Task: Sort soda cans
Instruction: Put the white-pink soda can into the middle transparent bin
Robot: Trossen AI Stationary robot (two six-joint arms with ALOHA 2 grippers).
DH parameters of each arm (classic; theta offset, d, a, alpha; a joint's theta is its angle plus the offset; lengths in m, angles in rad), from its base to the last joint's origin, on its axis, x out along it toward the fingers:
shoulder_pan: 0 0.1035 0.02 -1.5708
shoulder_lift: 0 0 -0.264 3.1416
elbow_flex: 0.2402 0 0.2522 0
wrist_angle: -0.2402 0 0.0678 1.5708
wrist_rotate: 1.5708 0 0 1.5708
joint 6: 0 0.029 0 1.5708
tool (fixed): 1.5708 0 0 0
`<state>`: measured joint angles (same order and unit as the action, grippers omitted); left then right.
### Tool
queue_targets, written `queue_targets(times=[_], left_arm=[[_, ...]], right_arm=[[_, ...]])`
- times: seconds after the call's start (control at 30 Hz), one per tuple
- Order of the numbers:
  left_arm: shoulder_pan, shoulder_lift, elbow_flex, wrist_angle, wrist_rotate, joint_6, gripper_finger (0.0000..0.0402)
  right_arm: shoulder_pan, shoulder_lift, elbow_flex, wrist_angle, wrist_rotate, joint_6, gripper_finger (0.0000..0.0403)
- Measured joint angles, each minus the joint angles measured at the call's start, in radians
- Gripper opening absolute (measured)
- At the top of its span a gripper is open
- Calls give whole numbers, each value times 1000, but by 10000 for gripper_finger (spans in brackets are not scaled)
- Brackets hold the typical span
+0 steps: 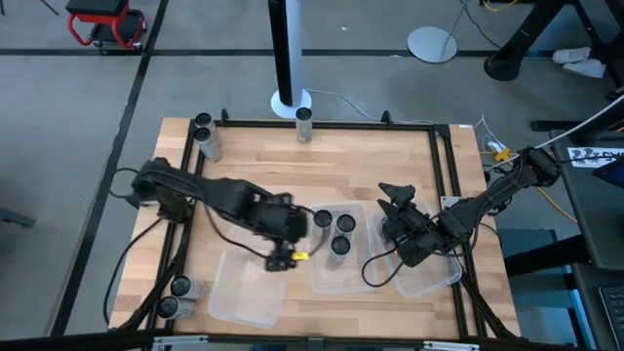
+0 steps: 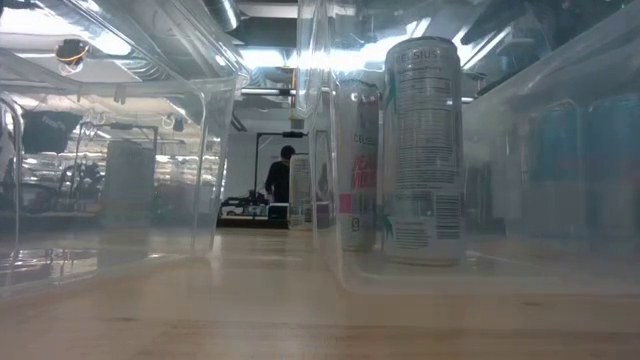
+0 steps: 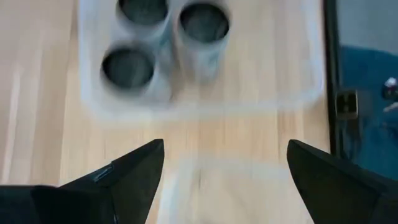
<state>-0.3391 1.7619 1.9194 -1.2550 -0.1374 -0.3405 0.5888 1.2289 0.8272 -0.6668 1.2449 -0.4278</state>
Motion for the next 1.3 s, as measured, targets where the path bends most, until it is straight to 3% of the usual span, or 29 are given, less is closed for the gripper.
queue_targets(times=[0.27,0.73,0.9,1.3], left_arm=[[-121,-104,0,-320,-43,-366,327],[-333,-128,-1,-316,-64,-754,327],[-404,-127,-8,-313,-90,-889,327],[-506,-125,-244,-316,3,-1127,327]], right_arm=[[0,0,0,7,0,0,372],[0,0,-1,7,0,0,372],[0,-1,-61,52,13,2,372],[0,0,-74,103,64,-73,372]])
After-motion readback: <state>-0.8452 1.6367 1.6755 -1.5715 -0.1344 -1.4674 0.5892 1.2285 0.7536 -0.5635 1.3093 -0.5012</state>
